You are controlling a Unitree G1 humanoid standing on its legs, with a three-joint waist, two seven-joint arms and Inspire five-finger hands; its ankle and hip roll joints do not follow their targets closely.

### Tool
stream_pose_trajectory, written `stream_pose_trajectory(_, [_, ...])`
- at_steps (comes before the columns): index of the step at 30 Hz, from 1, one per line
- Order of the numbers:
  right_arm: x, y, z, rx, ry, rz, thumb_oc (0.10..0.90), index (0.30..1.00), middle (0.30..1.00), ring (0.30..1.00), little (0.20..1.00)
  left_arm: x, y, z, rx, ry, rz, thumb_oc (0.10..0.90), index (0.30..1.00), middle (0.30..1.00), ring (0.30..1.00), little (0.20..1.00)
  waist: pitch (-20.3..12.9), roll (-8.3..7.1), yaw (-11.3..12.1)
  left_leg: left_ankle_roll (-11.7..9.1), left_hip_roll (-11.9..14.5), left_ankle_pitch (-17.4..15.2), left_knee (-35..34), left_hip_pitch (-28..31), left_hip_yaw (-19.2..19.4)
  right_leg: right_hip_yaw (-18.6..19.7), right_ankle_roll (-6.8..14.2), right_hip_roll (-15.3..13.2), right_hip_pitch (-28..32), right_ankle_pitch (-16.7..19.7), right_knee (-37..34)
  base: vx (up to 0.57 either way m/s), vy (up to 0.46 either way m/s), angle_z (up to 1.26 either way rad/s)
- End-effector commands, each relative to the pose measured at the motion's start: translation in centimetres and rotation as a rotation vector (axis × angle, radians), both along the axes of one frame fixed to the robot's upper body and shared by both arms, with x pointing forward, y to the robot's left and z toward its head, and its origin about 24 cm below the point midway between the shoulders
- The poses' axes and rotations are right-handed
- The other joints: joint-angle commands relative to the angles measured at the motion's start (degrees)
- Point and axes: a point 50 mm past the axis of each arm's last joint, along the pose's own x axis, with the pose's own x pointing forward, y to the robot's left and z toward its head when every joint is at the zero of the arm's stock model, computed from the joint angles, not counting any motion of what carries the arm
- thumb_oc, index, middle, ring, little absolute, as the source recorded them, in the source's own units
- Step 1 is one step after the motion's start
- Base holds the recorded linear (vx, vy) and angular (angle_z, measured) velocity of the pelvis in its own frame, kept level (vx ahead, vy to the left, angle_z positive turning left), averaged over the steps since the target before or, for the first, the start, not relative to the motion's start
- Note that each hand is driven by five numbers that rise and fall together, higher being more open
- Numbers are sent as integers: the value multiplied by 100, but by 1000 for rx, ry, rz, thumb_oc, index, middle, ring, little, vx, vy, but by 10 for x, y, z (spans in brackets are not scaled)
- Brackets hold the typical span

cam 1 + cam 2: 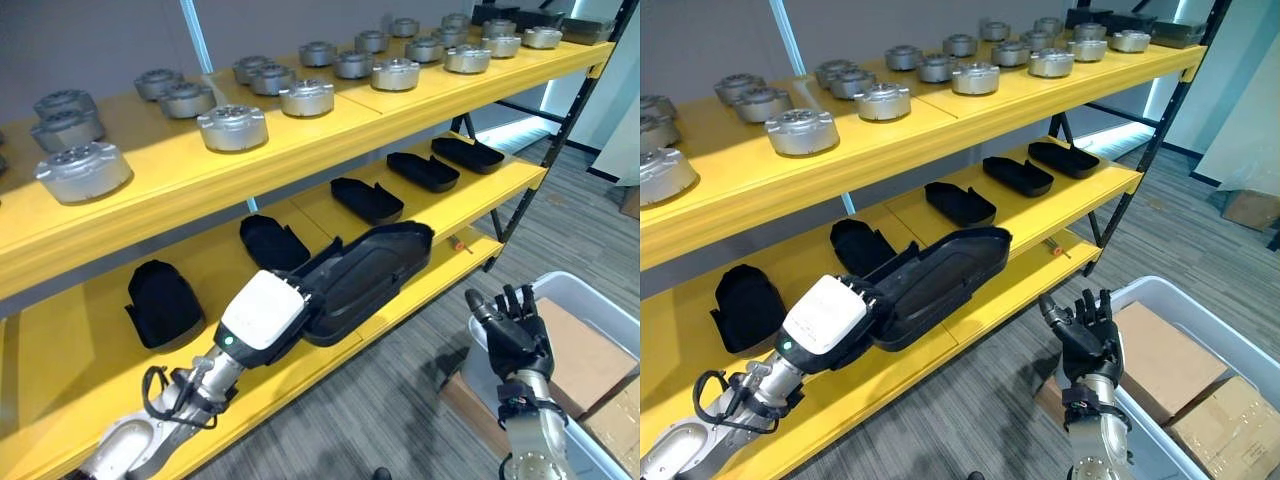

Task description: Move parts from the plastic box to the shelf.

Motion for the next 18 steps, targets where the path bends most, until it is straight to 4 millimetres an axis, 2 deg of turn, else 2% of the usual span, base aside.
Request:
stream_pose_trajectory(1, [21, -4, 46, -88, -250, 12, 900, 1000, 1000, 1000, 1000, 12, 20, 54, -85, -260, 62, 400, 300, 300, 300, 300, -133, -424, 85, 171, -234, -232, -10, -9, 37, -66, 446, -260, 457, -454, -82, 7, -29, 22])
stream_pose_trajectory(4, [22, -4, 49, -93, -260, 14, 900, 1000, 1000, 1000, 1000, 8, 35, 55, -63, -270, 128, 400, 300, 300, 300, 300, -64, -475, 154, 173, -236, -297, 281, -162, -85, -150, 425, -288, 439, -499, -10, -24, -28, 21])
stream_pose_trajectory(6, [25, -9, 55, -107, -291, -9, 900, 1000, 1000, 1000, 1000, 11, 43, 59, -55, -298, 160, 400, 300, 300, 300, 300, 176, -565, 206, 25, -245, -535, 1264, -691, 48, -304, 363, -404, 375, -587, 214, -143, -19, 25])
stream_pose_trajectory(7, [26, -13, 61, -116, -311, -31, 900, 1000, 1000, 1000, 1000, 13, 46, 63, -69, -319, 175, 400, 300, 300, 300, 300, 275, -612, 159, -40, -52, -554, 1581, -951, 311, -483, 320, -477, 279, -645, 348, -215, 77, 100])
stream_pose_trajectory(8, [28, -15, 65, -125, -320, -48, 900, 1000, 1000, 1000, 1000, 12, 51, 70, -72, -355, 188, 400, 300, 300, 300, 300, 363, -633, 177, -92, 335, -490, 1633, -1090, 449, -657, 321, -590, 170, -670, 484, -148, 78, 149])
stream_pose_trajectory(9, [29, -15, 65, -124, -320, -47, 900, 1000, 1000, 1000, 1000, 12, 51, 71, -72, -356, 189, 400, 300, 300, 300, 300, 371, -634, 170, -102, 345, -486, 1622, -1080, 448, -657, 316, -582, 170, -674, 494, -76, 92, 167])
stream_pose_trajectory(10, [28, -15, 64, -128, -317, -44, 900, 1000, 1000, 1000, 1000, 11, 54, 74, -66, -380, 199, 400, 300, 300, 300, 300, 359, -640, 219, -154, 506, -415, 1514, -1050, 393, -680, 341, -608, 189, -680, 481, 21, 116, 106])
stream_pose_trajectory(11, [28, -13, 64, -120, -312, -33, 900, 1000, 1000, 1000, 1000, 10, 61, 79, -79, -412, 234, 400, 300, 300, 300, 300, 309, -708, 264, -310, 978, -93, 1291, -1000, 279, -765, 386, -709, 218, -712, 519, 22, 107, 52])
stream_pose_trajectory(12, [28, -12, 63, -120, -312, -32, 900, 1000, 1000, 1000, 1000, 10, 61, 79, -79, -412, 236, 400, 300, 300, 300, 300, 306, -705, 248, -333, 992, -58, 1237, -979, 266, -777, 376, -695, 214, -726, 535, 26, 140, 20])
stream_pose_trajectory(13, [28, -12, 63, -115, -308, -26, 900, 1000, 1000, 1000, 1000, 9, 65, 82, -82, -434, 258, 400, 300, 300, 300, 300, 280, -710, 260, -422, 1334, 244, 984, -921, 214, -838, 397, -762, 198, -789, 616, 1, 114, 30])
stream_pose_trajectory(15, [29, -10, 59, -94, -294, -25, 900, 1000, 1000, 1000, 1000, 9, 71, 86, -86, -474, 287, 400, 300, 300, 300, 300, 248, -658, 284, -561, 1798, 804, 456, -812, 144, -918, 412, -837, 124, -901, 769, -8, 228, 36])
stream_pose_trajectory(16, [31, -10, 60, -87, -297, -29, 900, 1000, 1000, 1000, 1000, 10, 74, 89, -86, -505, 307, 400, 300, 300, 300, 300, 223, -606, 322, -621, 1966, 1034, 266, -791, 76, -930, 446, -904, 81, -948, 869, -5, 186, 25])
stream_pose_trajectory(17, [31, -10, 60, -87, -298, -28, 900, 1000, 1000, 1000, 1000, 9, 75, 89, -87, -507, 309, 400, 300, 300, 300, 300, 218, -590, 306, -637, 1986, 1098, 175, -765, 71, -941, 437, -891, 53, -972, 913, -13, 277, 10])
stream_pose_trajectory(18, [32, -11, 62, -91, -303, -33, 900, 1000, 1000, 1000, 1000, 10, 78, 93, -89, -543, 328, 400, 300, 300, 300, 300, 180, -446, 306, -753, 2053, 1101, -35, -589, 120, -1034, 469, -986, -82, -1018, 1170, -13, 246, 7])
